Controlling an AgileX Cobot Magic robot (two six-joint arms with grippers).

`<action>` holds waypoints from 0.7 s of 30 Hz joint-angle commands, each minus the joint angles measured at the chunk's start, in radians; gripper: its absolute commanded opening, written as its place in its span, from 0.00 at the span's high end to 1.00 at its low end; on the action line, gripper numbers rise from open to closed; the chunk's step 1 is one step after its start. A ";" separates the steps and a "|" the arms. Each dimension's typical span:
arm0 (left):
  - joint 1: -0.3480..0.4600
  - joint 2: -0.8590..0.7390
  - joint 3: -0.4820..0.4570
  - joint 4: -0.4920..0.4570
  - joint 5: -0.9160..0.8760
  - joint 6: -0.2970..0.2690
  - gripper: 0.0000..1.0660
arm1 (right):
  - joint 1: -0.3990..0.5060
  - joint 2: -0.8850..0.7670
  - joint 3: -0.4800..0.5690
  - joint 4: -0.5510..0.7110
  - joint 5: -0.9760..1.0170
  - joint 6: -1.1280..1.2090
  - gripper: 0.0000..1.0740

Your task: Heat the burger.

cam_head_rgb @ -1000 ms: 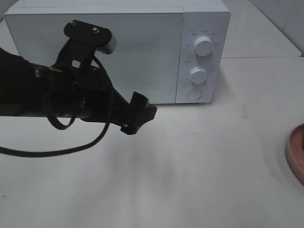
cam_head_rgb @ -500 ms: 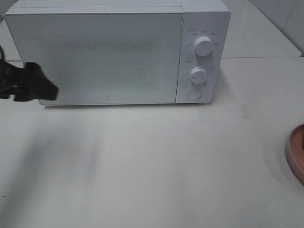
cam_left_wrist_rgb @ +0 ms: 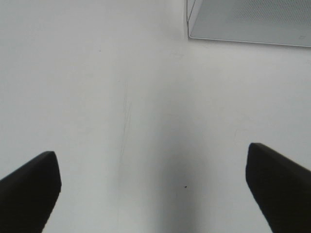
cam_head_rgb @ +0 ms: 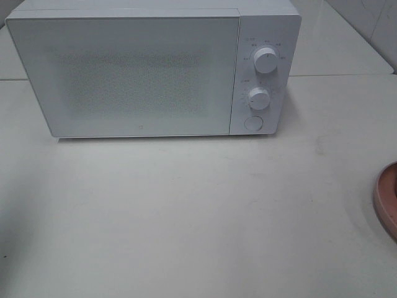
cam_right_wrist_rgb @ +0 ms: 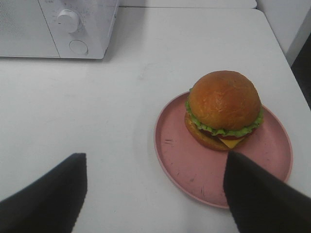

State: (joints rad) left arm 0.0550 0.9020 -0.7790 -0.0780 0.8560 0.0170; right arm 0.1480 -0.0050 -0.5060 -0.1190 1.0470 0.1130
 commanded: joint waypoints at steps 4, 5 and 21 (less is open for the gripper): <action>0.004 -0.241 0.051 0.048 0.071 -0.017 0.08 | -0.007 -0.026 -0.001 0.001 -0.009 -0.012 0.30; 0.004 -0.241 0.051 0.048 0.071 -0.017 0.08 | -0.007 -0.026 -0.001 0.001 -0.009 -0.012 0.30; 0.004 -0.693 0.260 0.059 0.041 -0.011 0.08 | -0.007 -0.026 -0.001 0.001 -0.009 -0.012 0.30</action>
State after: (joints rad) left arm 0.0590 0.2460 -0.5210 -0.0220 0.9100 0.0070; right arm 0.1480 -0.0050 -0.5060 -0.1190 1.0470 0.1130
